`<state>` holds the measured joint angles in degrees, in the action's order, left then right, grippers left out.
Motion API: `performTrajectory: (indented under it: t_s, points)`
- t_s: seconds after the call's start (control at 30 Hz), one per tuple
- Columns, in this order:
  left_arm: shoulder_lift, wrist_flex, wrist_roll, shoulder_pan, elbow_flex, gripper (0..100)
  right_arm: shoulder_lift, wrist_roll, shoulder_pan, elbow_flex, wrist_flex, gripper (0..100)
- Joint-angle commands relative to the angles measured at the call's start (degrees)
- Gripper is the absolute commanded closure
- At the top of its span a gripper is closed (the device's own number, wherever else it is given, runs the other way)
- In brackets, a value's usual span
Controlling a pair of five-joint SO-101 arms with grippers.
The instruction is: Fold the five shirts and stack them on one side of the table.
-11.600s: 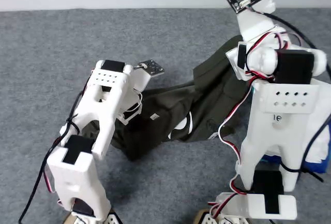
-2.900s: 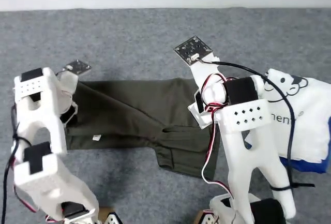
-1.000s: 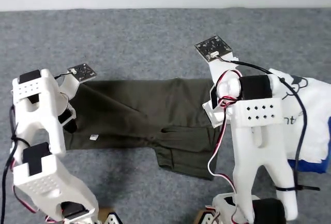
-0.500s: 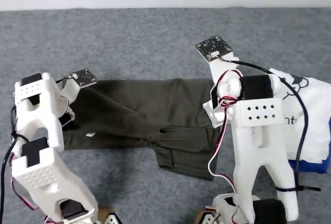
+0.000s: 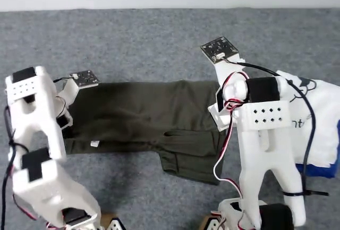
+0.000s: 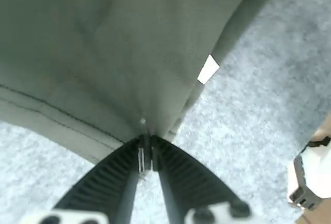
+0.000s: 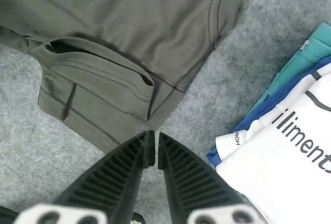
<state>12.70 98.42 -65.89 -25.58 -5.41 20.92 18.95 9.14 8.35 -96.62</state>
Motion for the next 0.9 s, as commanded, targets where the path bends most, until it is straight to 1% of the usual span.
performTrajectory:
  t_s: [0.0, 0.13, 0.27, 0.37, 0.43, 0.57, 0.8, 0.87]
  points:
    - [-9.41, 2.11, -2.46, 1.41, -6.64, 100, 0.66, -0.35, -0.66, -0.70, -0.13, 97.3]
    - [-14.86, 0.53, -2.81, 2.37, -15.16, 100, 0.66, -0.35, -0.66, -0.70, -0.13, 97.3]
    - [-16.26, -3.78, -2.46, 2.37, -17.89, 99, 0.66, -0.35, -0.66, -0.70, -0.13, 97.3]
    - [-16.79, -5.01, -2.46, 2.20, -17.71, 98, 0.66, -0.26, -0.57, -0.70, -0.22, 96.9]
    - [-16.88, -6.51, -2.02, 0.97, -17.36, 94, 0.66, -0.26, -0.57, -0.70, -0.57, 96.9]
    - [-16.88, -11.60, 2.99, -2.81, -14.90, 86, 0.66, -0.26, -0.66, -0.70, -0.66, 96.9]
    - [-16.88, -12.92, 3.60, -3.60, -12.00, 86, 0.66, -0.26, -0.31, -0.70, -1.01, 96.9]
    - [-16.26, -14.59, 7.30, -3.43, -9.98, 90, 0.31, -0.44, 0.22, -0.62, -1.71, 96.9]
